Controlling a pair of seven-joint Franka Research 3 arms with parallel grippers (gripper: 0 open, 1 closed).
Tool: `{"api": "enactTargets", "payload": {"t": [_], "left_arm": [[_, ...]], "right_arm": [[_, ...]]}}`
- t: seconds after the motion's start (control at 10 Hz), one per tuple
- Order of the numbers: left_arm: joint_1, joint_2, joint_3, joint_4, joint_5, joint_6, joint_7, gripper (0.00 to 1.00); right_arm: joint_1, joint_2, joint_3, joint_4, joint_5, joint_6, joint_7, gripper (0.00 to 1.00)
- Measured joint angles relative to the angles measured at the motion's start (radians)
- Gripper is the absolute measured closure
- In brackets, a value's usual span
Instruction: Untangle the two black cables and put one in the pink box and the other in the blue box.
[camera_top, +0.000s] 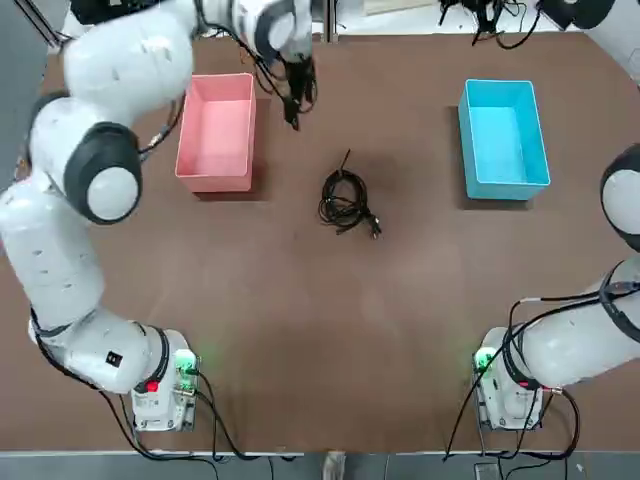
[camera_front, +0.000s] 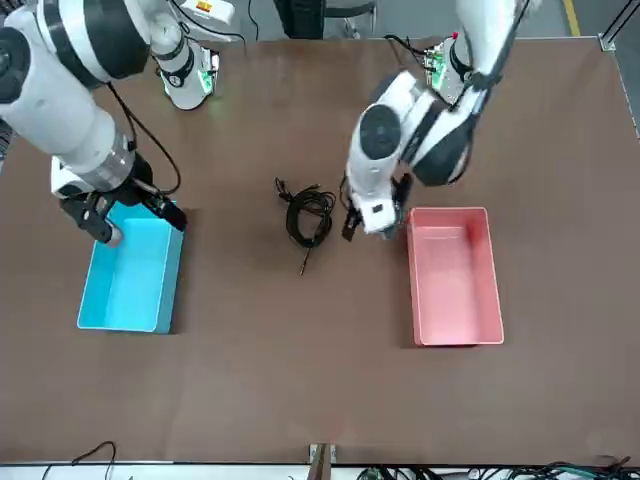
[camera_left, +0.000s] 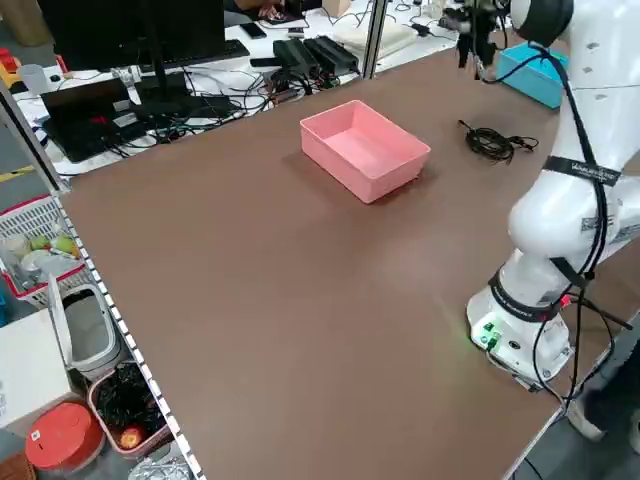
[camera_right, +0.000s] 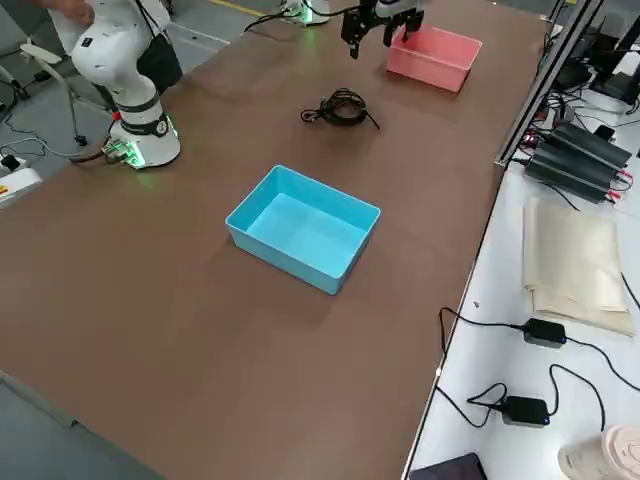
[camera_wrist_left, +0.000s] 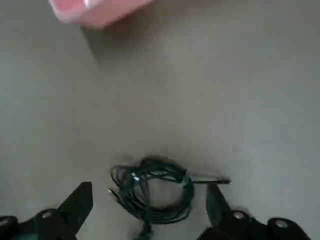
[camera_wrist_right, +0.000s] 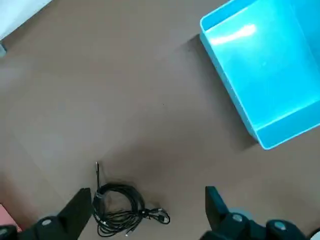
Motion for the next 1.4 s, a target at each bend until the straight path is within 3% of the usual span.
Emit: {"api": "enactTargets", "payload": {"t": [0.3, 0.6, 0.9, 1.0, 1.4], "left_arm": [[-0.065, 0.136, 0.002, 0.003, 0.046, 0.119, -0.288, 0.0], [-0.104, 0.196, 0.008, 0.007, 0.059, 0.238, -0.452, 0.03], [-0.184, 0.245, 0.073, 0.009, 0.087, 0.317, -0.545, 0.05], [-0.21, 0.265, 0.096, 0.009, 0.087, 0.338, -0.55, 0.14], [-0.228, 0.3, 0.141, 0.011, 0.087, 0.405, -0.553, 0.23]], "right_arm": [[0.082, 0.002, 0.001, -0.069, 0.004, 0.075, 0.087, 0.0], [0.16, 0.003, 0.001, -0.148, 0.031, 0.176, 0.163, 0.0], [0.199, 0.005, 0.001, -0.256, 0.032, 0.288, 0.186, 0.0], [0.203, 0.005, 0.001, -0.272, 0.032, 0.301, 0.195, 0.0], [0.213, 0.007, 0.001, -0.332, 0.032, 0.373, 0.201, 0.0]]}}
